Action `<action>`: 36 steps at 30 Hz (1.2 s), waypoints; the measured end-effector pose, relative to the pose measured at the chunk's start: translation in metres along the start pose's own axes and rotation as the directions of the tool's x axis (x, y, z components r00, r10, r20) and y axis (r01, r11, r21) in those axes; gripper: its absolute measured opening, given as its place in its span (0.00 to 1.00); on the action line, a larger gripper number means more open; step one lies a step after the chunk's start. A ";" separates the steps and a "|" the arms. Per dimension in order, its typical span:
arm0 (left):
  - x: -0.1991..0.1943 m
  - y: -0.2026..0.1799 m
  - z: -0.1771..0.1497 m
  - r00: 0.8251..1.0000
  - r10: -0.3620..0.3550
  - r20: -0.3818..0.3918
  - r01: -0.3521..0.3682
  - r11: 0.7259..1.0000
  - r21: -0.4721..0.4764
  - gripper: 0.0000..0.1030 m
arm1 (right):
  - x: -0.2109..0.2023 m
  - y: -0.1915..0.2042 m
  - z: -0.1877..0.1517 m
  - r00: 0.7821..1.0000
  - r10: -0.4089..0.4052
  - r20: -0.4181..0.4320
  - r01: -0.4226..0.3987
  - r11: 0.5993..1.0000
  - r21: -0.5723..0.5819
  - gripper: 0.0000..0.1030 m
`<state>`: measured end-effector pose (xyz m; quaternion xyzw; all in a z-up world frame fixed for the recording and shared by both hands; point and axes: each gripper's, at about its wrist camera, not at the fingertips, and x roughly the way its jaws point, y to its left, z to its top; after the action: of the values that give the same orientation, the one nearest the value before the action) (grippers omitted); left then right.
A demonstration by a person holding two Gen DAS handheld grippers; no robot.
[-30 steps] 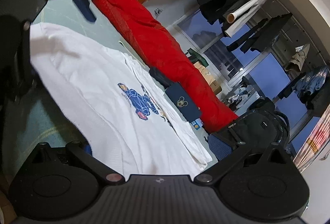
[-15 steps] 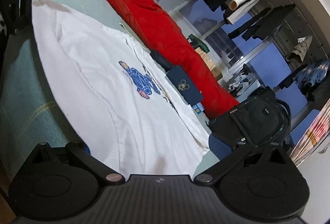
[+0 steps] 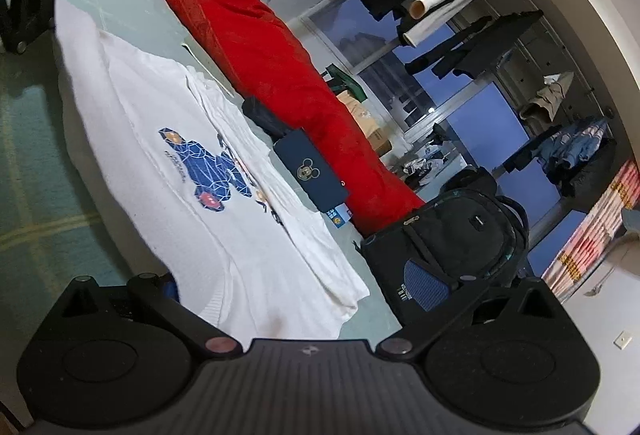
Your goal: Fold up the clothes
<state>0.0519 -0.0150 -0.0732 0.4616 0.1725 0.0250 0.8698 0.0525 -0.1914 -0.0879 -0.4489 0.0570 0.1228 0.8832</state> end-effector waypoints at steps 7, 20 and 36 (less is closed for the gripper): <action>0.030 0.009 0.008 1.000 -0.019 -0.009 0.019 1.000 0.018 1.00 | 0.031 -0.016 0.008 0.999 0.044 -0.017 -0.045 0.999 -0.015 1.00; 0.091 0.028 0.027 0.999 -0.037 -0.011 0.038 0.999 0.019 1.00 | 0.097 -0.041 0.021 0.998 0.031 -0.054 -0.031 0.999 0.010 1.00; 0.182 0.052 0.051 0.998 -0.064 0.001 0.064 0.997 -0.034 1.00 | 0.181 -0.068 0.032 0.995 -0.026 -0.092 0.030 0.999 0.044 1.00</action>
<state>0.2457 0.0114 -0.0550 0.4409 0.1868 0.0000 0.8779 0.2447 -0.1740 -0.0540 -0.4347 0.0938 0.0884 0.8913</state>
